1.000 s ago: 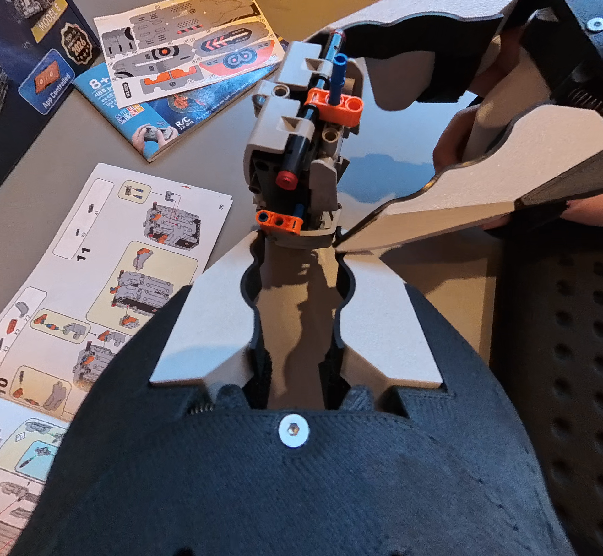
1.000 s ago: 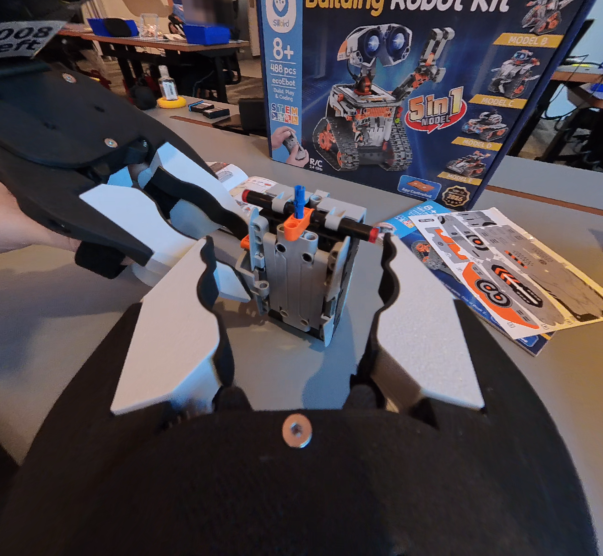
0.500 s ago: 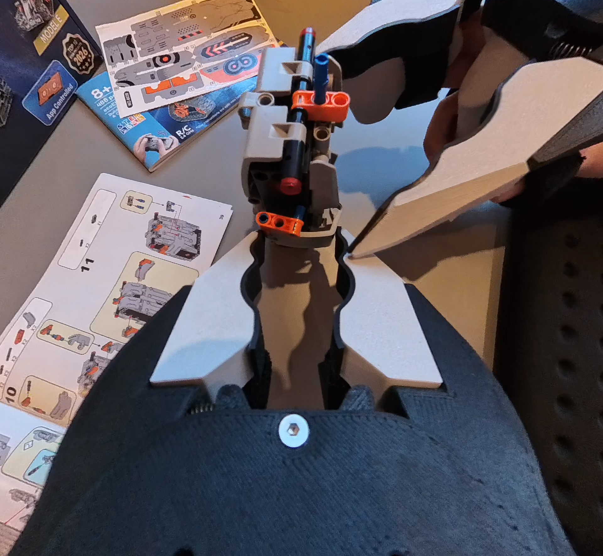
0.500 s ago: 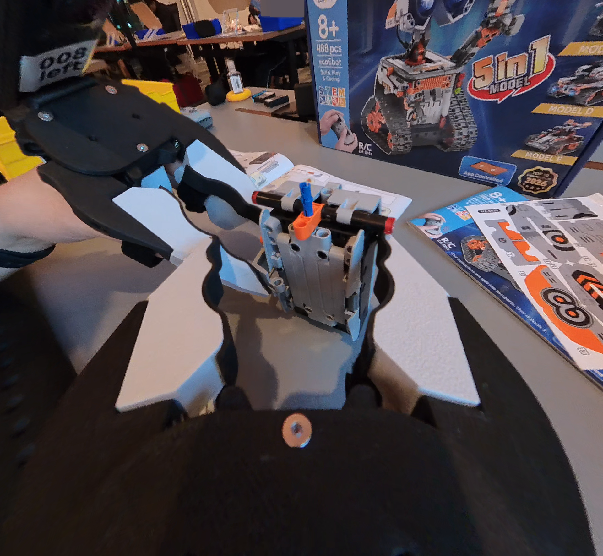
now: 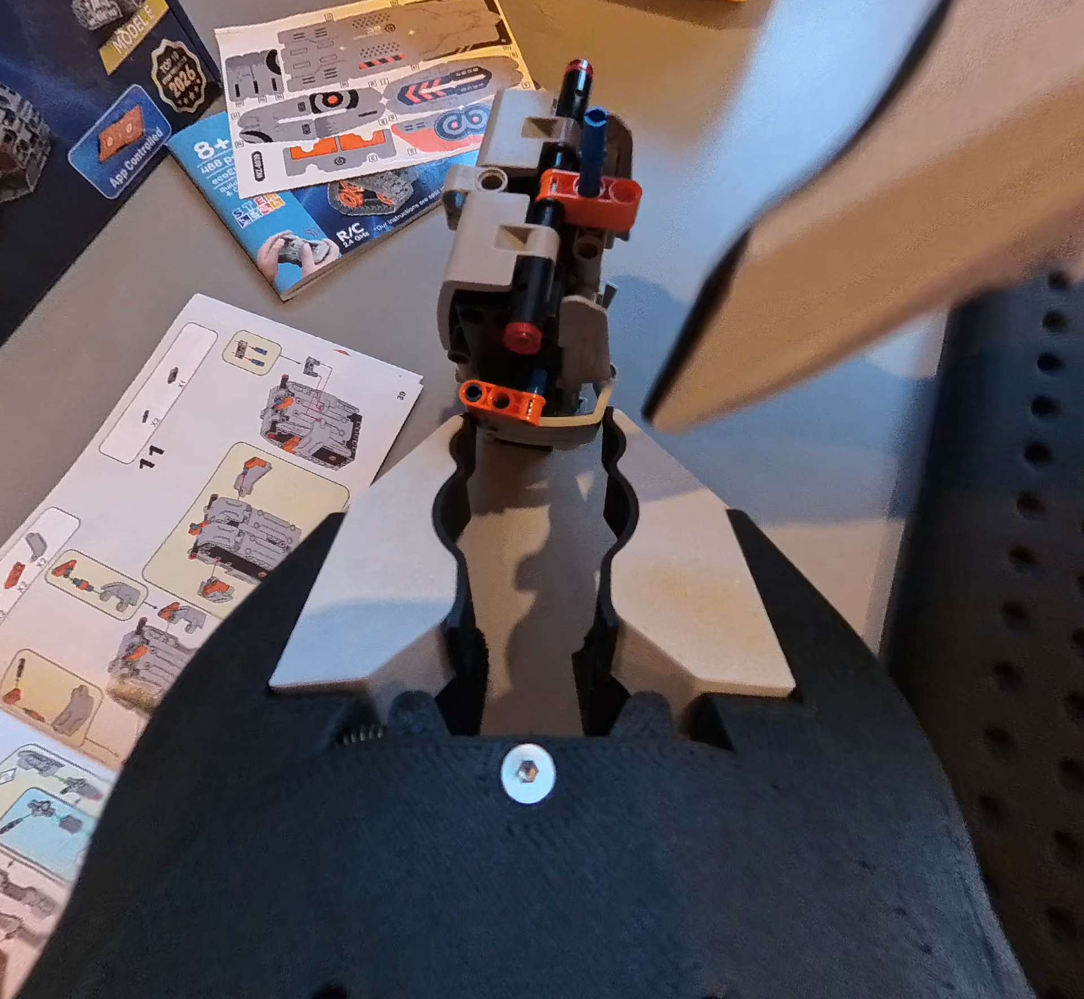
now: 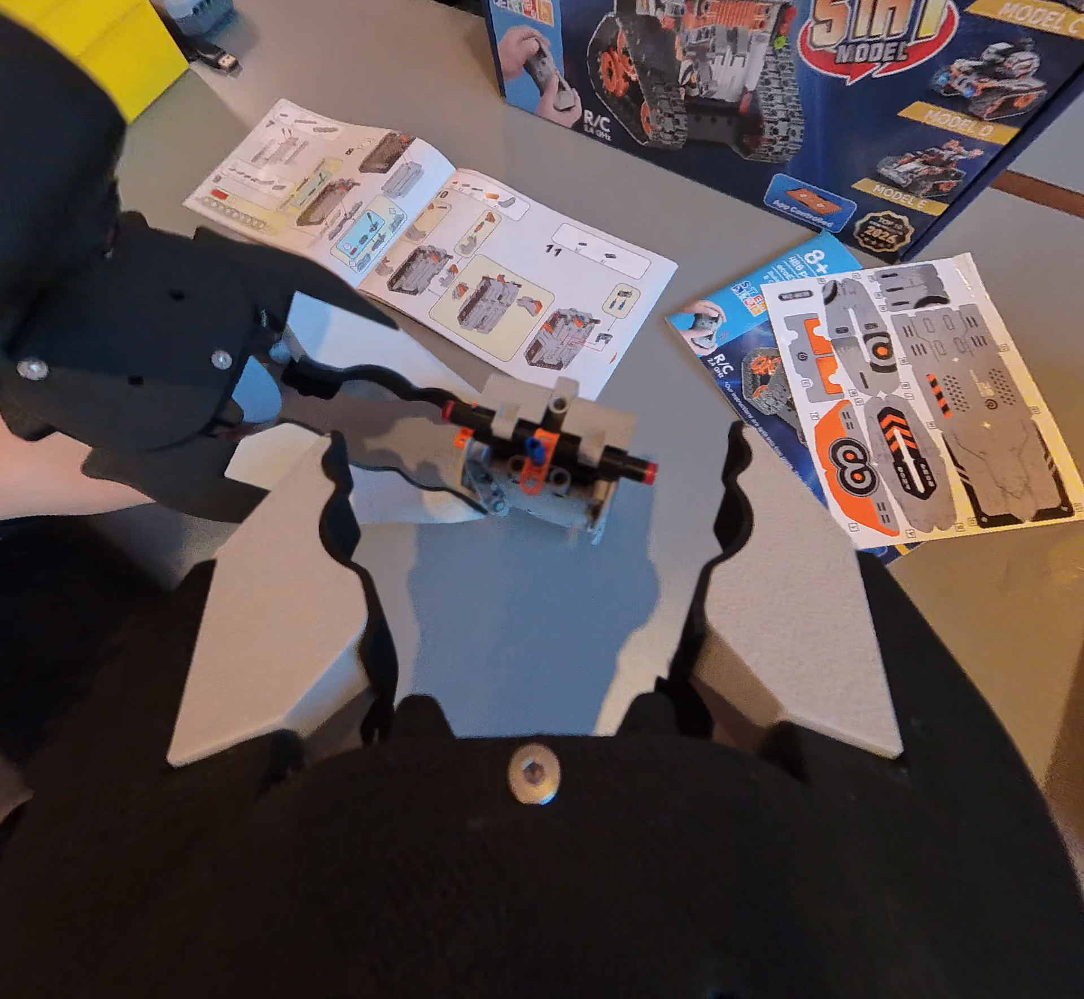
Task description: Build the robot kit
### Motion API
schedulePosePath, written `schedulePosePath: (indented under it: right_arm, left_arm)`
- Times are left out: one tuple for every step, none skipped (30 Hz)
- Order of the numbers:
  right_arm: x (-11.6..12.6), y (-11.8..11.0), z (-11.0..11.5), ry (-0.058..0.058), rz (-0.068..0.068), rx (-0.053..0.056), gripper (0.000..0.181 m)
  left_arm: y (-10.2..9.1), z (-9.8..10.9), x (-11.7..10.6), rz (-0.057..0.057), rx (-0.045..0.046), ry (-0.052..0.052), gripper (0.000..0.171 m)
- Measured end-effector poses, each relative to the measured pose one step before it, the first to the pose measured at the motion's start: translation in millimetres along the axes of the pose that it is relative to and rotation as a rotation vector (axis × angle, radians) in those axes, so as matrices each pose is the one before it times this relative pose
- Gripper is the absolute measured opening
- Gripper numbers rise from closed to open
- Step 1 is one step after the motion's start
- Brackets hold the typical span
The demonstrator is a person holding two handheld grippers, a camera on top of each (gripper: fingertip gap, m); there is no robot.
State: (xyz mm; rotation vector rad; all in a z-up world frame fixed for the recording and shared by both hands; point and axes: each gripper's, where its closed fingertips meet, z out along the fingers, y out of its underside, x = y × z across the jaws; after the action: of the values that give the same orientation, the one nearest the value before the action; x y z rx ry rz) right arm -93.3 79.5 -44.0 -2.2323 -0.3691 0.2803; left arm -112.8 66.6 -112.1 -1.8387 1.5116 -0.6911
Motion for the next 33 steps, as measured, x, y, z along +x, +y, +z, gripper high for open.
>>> schedulePosePath:
  right_arm:
    - [-2.14,4.21,2.8,0.006,0.0081,0.0162,0.126]
    - [-0.97,5.8,3.36,0.0016,0.0336,0.0113,0.126]
    - [-0.74,6.69,3.69,-0.0037,0.0341,0.0032,0.126]
    - [1.45,5.17,3.21,0.0092,0.0276,0.0031,0.126]
    - [4.03,0.16,1.6,0.0255,0.018,0.024,0.125]
    - [4.09,1.1,1.12,0.0318,-0.0122,0.0067,0.124]
    - [5.75,1.07,0.94,0.0422,-0.0212,0.0005,0.119]
    - [3.21,1.57,1.73,0.0243,-0.0162,-0.0047,0.12]
    - [-0.79,-0.84,1.29,-0.0059,0.0125,0.005,0.118]
    - [0.09,-0.73,1.64,-0.0013,0.0093,0.0036,0.117]
    - [2.81,-0.03,2.36,0.0171,-0.0035,0.0002,0.115]
    - [3.53,2.34,3.08,0.0246,-0.0069,-0.013,0.115]
    - [0.07,0.65,2.36,0.0032,0.004,-0.0033,0.114]
    - [1.12,-0.16,1.74,0.0077,0.0051,-0.0005,0.113]
    - [2.89,-0.04,1.44,0.0195,-0.001,-0.0037,0.114]
    - [3.31,0.62,1.65,0.0251,-0.0091,-0.0105,0.113]
    - [0.82,0.4,1.71,0.0091,-0.0061,-0.0101,0.112]
    - [-0.42,0.16,1.36,-0.0016,0.0015,-0.0103,0.11]
    - [0.61,0.92,1.26,0.0021,0.0002,-0.0159,0.109]
    - [0.4,1.23,1.26,-0.0001,0.0003,-0.0173,0.106]
    - [0.94,1.5,1.34,0.0032,0.0016,-0.0173,0.102]
    - [0.57,2.44,1.34,0.0009,-0.0024,-0.02,0.098]
    - [-2.46,0.4,0.9,-0.0213,0.0049,-0.0062,0.092]
    - [-3.55,-0.21,0.37,-0.0275,0.0055,-0.0011,0.084]
    - [-0.07,-0.12,0.37,-0.0023,-0.0015,0.0005,0.083]
    - [0.06,-0.18,0.16,-0.0008,-0.0027,0.0023,0.083]
    - [-0.21,-0.37,0.0,-0.0044,0.0034,0.0045,0.083]
    - [0.07,-0.39,0.02,-0.0037,-0.0027,0.0065,0.082]
    - [0.07,-0.25,0.01,-0.004,-0.0034,0.0065,0.082]
    - [0.23,-0.17,-0.07,-0.004,-0.0016,0.0061,0.082]
    - [0.48,-0.3,-0.15,-0.0039,-0.001,0.0067,0.082]
    - [0.03,-0.42,-0.08,-0.0083,-0.0025,0.0056,0.081]
    - [-0.27,-0.18,-0.23,-0.0108,-0.0018,0.0039,0.081]
  left_arm:
    - [-0.95,1.1,0.98,-0.0062,0.00328,0.0025,0.042]
    - [-0.82,1.21,0.93,-0.0025,0.00234,0.0016,0.042]
    - [-0.73,1.12,-0.03,-0.0013,0.00063,-0.0041,0.042]
    - [-0.57,0.87,-1.03,-0.0013,-0.00043,-0.0089,0.042]
    - [-0.66,0.9,-0.98,-0.0027,0.00035,-0.0071,0.042]
    - [-1.01,0.77,-0.2,-0.0082,0.00132,-0.0014,0.041]
    - [-0.76,0.92,0.34,-0.0074,-0.00011,0.0011,0.041]
    - [-0.56,1.02,0.04,0.0015,-0.0004,-0.0031,0.041]
    - [-0.55,0.97,-0.62,0.0079,0.00148,-0.0078,0.041]
    - [-0.94,0.74,-0.37,0.0059,0.00369,-0.0052,0.041]
    - [-0.7,0.85,-0.29,0.0013,0.00141,-0.0022,0.041]
    - [-0.56,0.8,-0.76,-0.0036,0.0006,-0.0022,0.041]
    - [-0.53,0.91,-0.84,-0.0054,0.00068,-0.0023,0.041]
    - [-0.71,0.87,-1.05,-0.0065,0.00327,-0.0038,0.041]
    - [-0.61,0.84,-0.56,-0.0058,0.00228,-0.0015,0.041]
    - [-0.5,0.71,0.3,-0.003,0.00062,0.0022,0.041]
    - [-0.42,0.48,0.23,0.0012,-0.00128,-0.0008,0.041]
    - [-0.36,0.31,-0.35,0.004,-0.00192,-0.0056,0.041]
    - [-0.42,0.26,-0.32,0.0052,-0.00241,-0.0056,0.041]
    - [-0.55,0.36,-0.09,0.0052,-0.00199,-0.0041,0.041]
    - [-0.41,0.41,0.01,0.0034,-0.00115,-0.0033,0.041]
    - [-0.32,0.46,0.14,0.0009,-0.00099,-0.0021,0.041]
    - [-0.43,0.34,-0.11,-0.0026,0.00021,-0.0023,0.041]
    - [-0.42,0.39,-0.4,-0.0042,0.00153,-0.0012,0.041]
    - [-0.15,0.28,-0.19,-0.0035,0.00089,0.0017,0.041]
    - [0.02,0.18,-0.1,-0.0016,0.00129,0.0023,0.041]
    - [-0.25,-0.08,-0.04,-0.0008,0.00238,0.0013,0.041]
    - [-0.17,0.02,-0.06,0.0002,0.00203,0.0008,0.041]
    - [-0.06,-0.01,0.1,0.0028,0.0024,0.0019,0.041]
    - [0.02,-0.03,-0.11,0.0048,0.00316,0.0025,0.041]
    - [0.21,-0.28,-0.16,0.0066,0.00347,0.0044,0.041]
    - [0.5,-0.61,0.26,0.0062,0.00334,0.0101,0.04]
    - [0.7,-1.14,0.08,0.0024,0.00291,0.0114,0.041]
